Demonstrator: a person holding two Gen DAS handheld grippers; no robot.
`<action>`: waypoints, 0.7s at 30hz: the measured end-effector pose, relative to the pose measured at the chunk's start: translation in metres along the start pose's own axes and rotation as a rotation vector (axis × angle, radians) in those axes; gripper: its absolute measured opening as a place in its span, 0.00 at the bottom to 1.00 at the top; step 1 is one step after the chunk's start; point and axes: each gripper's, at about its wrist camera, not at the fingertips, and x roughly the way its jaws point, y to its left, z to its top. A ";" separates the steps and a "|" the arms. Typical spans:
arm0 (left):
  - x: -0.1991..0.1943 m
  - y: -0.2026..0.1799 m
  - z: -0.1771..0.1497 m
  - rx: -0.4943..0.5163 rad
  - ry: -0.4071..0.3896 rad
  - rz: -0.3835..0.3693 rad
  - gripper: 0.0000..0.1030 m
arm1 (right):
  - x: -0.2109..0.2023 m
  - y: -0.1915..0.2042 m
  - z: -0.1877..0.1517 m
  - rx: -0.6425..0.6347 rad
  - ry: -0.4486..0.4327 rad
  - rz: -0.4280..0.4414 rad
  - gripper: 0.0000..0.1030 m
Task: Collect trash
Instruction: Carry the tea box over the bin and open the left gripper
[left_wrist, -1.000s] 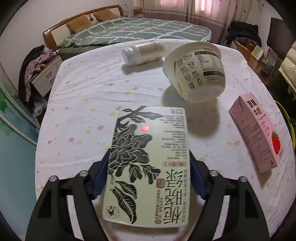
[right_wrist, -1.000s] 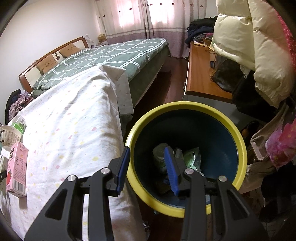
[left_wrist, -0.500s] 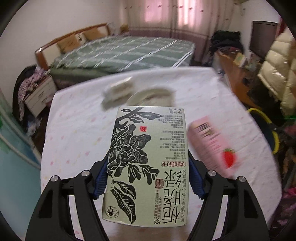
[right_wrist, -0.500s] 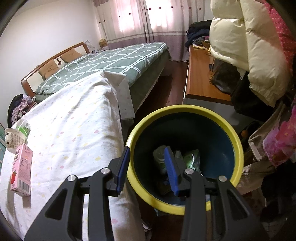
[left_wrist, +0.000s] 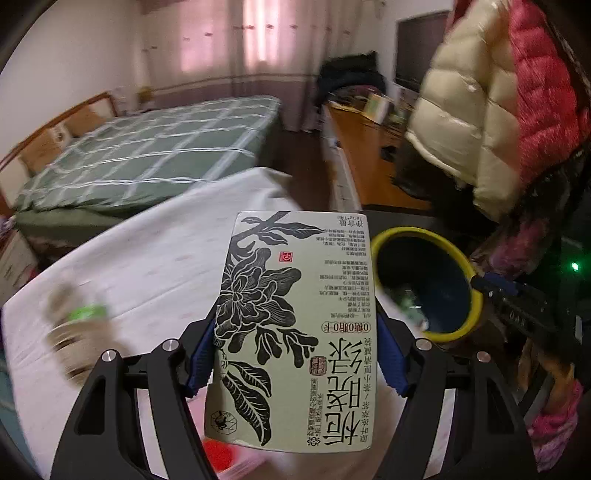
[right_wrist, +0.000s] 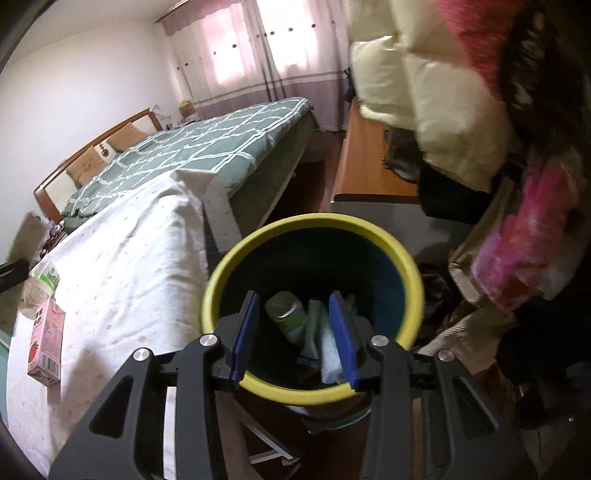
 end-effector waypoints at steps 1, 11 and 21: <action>0.009 -0.012 0.005 0.011 0.006 -0.015 0.69 | -0.003 -0.007 -0.001 0.010 -0.004 -0.006 0.39; 0.100 -0.114 0.043 0.107 0.096 -0.143 0.70 | -0.011 -0.051 -0.010 0.068 -0.008 -0.039 0.41; 0.137 -0.149 0.063 0.074 0.081 -0.159 0.81 | -0.009 -0.058 -0.012 0.084 0.004 -0.052 0.41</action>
